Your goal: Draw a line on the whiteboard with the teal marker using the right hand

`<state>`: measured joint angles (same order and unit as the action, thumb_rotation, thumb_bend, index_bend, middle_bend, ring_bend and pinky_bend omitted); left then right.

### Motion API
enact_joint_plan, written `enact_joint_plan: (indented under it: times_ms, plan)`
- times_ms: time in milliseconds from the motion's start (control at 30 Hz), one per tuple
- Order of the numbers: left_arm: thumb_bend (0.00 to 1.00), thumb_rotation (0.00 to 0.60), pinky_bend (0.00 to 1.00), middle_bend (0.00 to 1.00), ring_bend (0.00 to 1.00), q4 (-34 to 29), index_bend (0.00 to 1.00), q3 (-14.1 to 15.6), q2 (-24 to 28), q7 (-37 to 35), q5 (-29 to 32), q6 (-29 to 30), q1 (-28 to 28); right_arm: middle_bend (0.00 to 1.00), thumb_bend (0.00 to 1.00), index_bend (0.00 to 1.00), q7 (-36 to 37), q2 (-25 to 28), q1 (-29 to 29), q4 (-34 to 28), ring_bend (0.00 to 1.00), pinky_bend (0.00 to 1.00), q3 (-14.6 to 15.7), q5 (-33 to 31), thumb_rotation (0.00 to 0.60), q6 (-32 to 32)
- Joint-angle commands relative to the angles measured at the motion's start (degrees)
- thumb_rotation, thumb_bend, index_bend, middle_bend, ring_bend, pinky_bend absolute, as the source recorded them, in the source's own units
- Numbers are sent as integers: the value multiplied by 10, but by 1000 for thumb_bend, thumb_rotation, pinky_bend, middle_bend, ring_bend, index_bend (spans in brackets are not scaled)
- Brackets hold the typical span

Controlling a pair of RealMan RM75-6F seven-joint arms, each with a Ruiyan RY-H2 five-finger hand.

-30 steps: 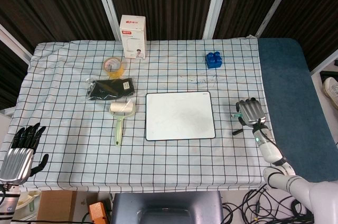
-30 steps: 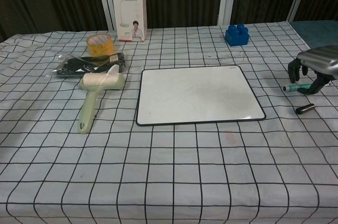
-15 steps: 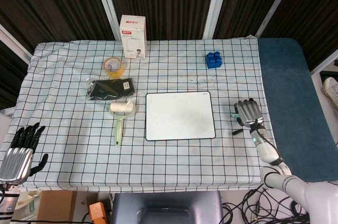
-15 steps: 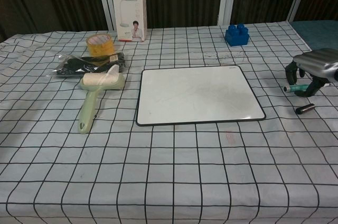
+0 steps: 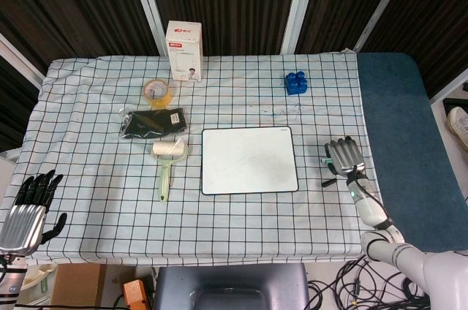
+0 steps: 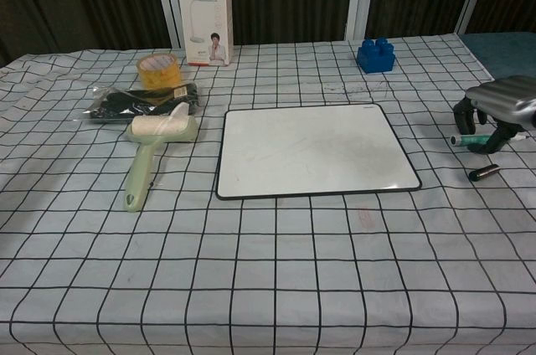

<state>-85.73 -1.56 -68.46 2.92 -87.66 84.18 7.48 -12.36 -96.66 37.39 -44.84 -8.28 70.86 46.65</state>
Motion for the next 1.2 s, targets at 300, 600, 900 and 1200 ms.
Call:
enact_joint_plan:
  times_ms: [300,600,900,1200]
  plan:
    - [401,600,18,0,0,1,0,0,1,-2,-1,1,0,535,341,736,3,-7,-4,6,423,351,4,7,600,7]
    - [400,600,18,0,0,0,0,0,1,-1,-1,2,-1,610,360,845,27,-18,-8,22,487,405,4,22,600,29]
    - [400,600,19,0,0,0,0,0,0,-1,-1,1,-1,708,378,976,180,-31,-18,37,598,497,-6,68,600,118]
    - [400,600,18,0,0,0,0,0,-1,0,3,-9,3,783,424,1000,527,-40,-11,-62,674,614,-102,18,600,119]
